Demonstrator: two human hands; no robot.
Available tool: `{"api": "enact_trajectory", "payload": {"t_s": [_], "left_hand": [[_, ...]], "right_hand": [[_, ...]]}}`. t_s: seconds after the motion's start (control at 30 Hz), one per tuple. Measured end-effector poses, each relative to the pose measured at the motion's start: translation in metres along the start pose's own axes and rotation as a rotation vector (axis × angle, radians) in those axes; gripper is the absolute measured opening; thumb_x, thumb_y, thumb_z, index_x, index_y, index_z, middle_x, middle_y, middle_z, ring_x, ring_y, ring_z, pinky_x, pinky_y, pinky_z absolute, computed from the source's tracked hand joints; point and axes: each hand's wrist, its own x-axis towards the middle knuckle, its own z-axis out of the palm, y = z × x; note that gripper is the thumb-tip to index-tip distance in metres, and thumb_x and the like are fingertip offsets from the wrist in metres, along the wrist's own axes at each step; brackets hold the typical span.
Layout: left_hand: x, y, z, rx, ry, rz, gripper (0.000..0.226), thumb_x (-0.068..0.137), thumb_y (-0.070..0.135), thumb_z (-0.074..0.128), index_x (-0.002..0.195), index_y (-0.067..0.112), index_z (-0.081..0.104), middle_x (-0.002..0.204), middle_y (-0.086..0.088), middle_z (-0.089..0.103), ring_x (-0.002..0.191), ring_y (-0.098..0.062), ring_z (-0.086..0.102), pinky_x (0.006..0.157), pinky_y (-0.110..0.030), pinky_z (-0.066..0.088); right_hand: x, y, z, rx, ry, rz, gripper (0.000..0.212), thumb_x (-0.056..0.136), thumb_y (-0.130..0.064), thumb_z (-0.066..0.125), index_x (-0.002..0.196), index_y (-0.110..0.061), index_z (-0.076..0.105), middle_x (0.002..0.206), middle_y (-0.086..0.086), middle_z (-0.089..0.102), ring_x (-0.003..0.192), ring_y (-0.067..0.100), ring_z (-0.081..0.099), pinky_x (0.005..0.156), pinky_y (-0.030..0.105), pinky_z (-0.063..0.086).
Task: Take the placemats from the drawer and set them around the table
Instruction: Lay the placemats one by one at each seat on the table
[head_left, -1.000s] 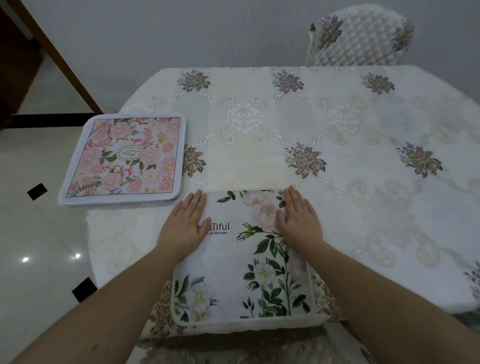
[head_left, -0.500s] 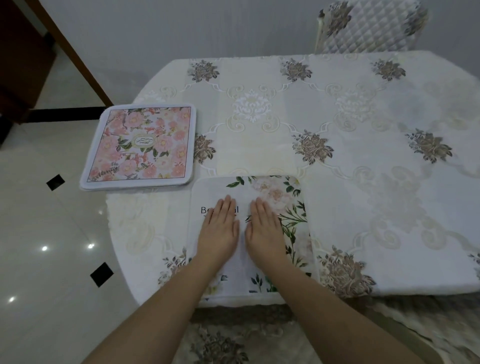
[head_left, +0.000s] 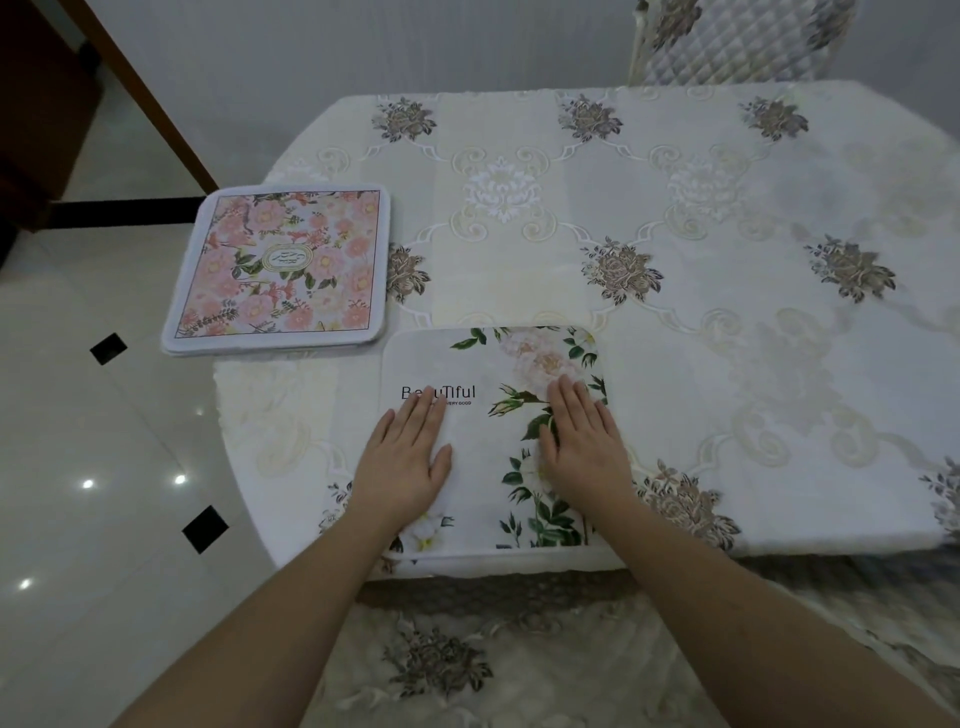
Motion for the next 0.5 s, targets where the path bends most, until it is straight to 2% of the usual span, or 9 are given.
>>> {"api": "enact_trajectory", "payload": {"t_s": [0.17,0.3,0.43,0.5], "left_hand": [[-0.02,-0.025,-0.002,-0.056,-0.042,0.01,0.066,0.098,0.053,0.007,0.156,0.025,-0.002,0.164,0.007,-0.006,0.151,-0.01,-0.006,0.121,-0.03,-0.004],[-0.033,-0.043,-0.008,-0.023,-0.064,0.047,0.065,0.099,0.052,0.004,0.157,0.023,0.001,0.164,0.008,-0.003,0.152,-0.011,0.001,0.122,-0.032,-0.001],[-0.04,-0.044,-0.014,0.076,0.003,-0.061,0.066,0.101,0.048,0.01,0.157,0.014,0.02,0.164,-0.001,0.019,0.151,-0.016,0.014,0.122,-0.042,-0.003],[-0.039,-0.024,-0.017,0.026,0.043,-0.184,0.065,0.1,0.042,0.014,0.155,0.009,0.025,0.162,-0.007,0.025,0.151,-0.021,0.016,0.122,-0.045,-0.004]], "right_hand": [[-0.016,0.032,-0.011,-0.026,-0.047,-0.017,0.06,0.103,-0.045,0.01,0.155,-0.022,-0.008,0.163,-0.007,-0.011,0.148,0.006,-0.014,0.121,0.03,-0.005],[-0.03,0.052,-0.019,-0.038,-0.085,0.018,0.06,0.103,-0.047,0.004,0.155,-0.02,-0.008,0.163,-0.003,-0.011,0.149,0.009,-0.011,0.121,0.032,-0.004],[-0.04,0.046,-0.023,-0.021,-0.095,0.139,0.063,0.101,-0.046,-0.001,0.155,-0.014,-0.005,0.164,0.004,-0.009,0.149,0.014,-0.011,0.121,0.034,-0.005],[-0.044,0.02,-0.02,0.021,-0.043,0.107,0.062,0.101,-0.043,-0.001,0.156,-0.013,-0.004,0.164,0.005,-0.008,0.15,0.016,-0.009,0.122,0.035,-0.003]]}}
